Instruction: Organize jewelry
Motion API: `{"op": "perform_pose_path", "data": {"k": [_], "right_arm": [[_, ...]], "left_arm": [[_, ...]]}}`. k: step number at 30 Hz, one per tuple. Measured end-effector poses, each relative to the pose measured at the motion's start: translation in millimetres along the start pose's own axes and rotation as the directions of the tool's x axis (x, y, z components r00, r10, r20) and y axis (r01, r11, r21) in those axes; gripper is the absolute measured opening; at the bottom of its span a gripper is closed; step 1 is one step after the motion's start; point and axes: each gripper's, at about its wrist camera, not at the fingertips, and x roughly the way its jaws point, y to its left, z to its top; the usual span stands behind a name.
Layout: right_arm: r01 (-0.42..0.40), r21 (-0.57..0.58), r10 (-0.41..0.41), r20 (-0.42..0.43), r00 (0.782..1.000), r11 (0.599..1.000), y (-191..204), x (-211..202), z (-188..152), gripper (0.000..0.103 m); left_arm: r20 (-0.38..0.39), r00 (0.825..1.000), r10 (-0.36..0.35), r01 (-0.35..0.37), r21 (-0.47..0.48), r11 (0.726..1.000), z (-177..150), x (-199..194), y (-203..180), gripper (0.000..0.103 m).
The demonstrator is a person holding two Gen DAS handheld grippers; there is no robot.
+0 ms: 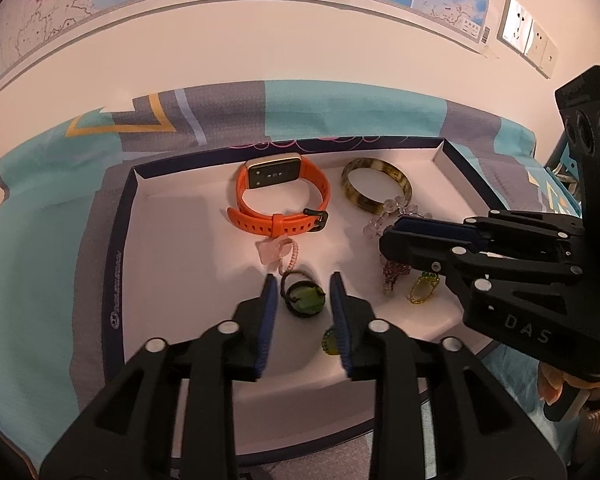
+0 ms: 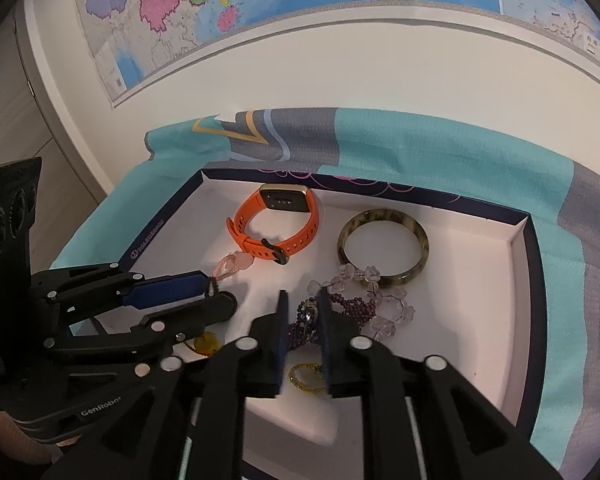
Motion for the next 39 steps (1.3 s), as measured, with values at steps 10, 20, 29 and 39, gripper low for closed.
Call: {"op": "perform_pose_path", "data": {"k": [10,20,29,39], "right_arm": [[0.004,0.021,-0.006,0.052,0.999,1.0,-1.6,-21.9,-5.8,0.047],[0.041,0.025,-0.045,0.139,0.989,0.999,2.6,-60.1,-24.0,0.09],[0.12,0.003,-0.119,0.163,0.979,0.993,17.7,-80.6,-56.3,0.096],[0.158,0.022,-0.159,0.154,0.975,0.987,25.5,-92.6,-88.6,0.096]], "left_arm": [[0.048,0.998,0.028,-0.028,0.014,0.999,-5.0,-16.6,-2.1,0.053],[0.139,0.985,0.102,-0.102,-0.006,0.995,-22.5,-58.7,1.2,0.097],[0.176,0.973,0.149,-0.147,-0.021,0.989,-46.8,-89.9,-6.8,0.097],[0.155,0.974,0.166,-0.155,-0.08,0.985,-72.6,-101.7,-5.9,0.097]]}}
